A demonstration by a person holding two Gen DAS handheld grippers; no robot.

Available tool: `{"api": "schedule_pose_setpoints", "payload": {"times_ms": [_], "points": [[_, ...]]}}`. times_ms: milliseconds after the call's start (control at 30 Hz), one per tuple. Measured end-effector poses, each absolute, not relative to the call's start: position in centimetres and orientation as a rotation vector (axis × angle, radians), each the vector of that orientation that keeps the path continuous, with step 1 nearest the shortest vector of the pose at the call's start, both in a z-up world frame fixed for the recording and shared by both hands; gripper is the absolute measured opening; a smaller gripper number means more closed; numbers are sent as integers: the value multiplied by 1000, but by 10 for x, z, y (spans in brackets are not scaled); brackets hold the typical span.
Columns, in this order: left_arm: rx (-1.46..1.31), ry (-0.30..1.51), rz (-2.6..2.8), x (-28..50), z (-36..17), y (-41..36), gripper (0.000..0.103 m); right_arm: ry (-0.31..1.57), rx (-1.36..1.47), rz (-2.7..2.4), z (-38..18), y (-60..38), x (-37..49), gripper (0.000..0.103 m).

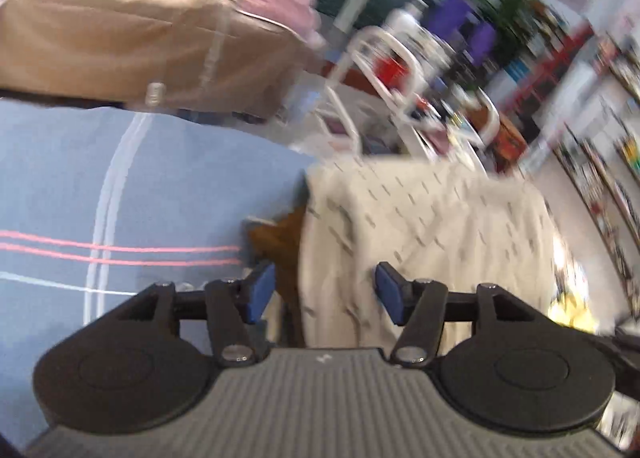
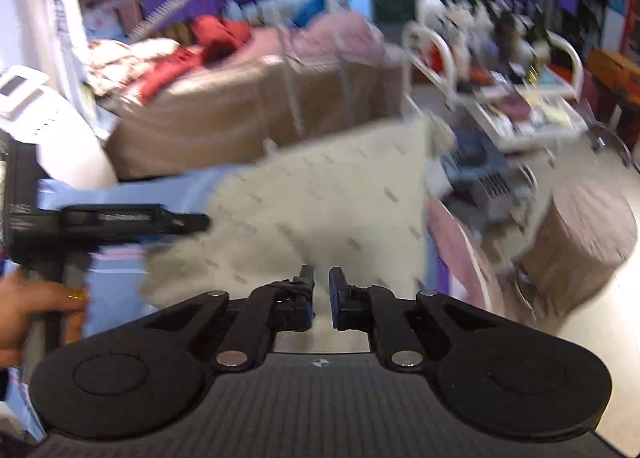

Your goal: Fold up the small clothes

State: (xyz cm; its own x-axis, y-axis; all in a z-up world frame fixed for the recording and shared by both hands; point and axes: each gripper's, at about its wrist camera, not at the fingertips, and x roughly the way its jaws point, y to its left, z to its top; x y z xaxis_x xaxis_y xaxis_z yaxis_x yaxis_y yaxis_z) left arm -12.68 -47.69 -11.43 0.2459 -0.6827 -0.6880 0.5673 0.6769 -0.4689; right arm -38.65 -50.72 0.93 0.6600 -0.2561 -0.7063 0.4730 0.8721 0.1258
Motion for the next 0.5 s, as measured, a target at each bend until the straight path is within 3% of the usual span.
{"api": "schedule_pose_setpoints", "payload": {"times_ms": [33, 267, 367, 433, 500], "points": [[-152, 1007, -837, -121, -114, -473, 56, 731, 332, -403, 15, -502, -382, 27], [-62, 965, -908, -115, -89, -476, 57, 797, 266, -314, -1, -481, -331, 28], [-6, 922, -926, -127, -81, -472, 63, 839, 199, -321, -7, -479, -322, 31], [28, 894, -930, -133, -78, -468, 73, 856, 173, -349, -9, -480, -318, 32], [52, 872, -943, -137, -74, -465, 73, 867, 172, -340, -13, -486, -311, 33]]}}
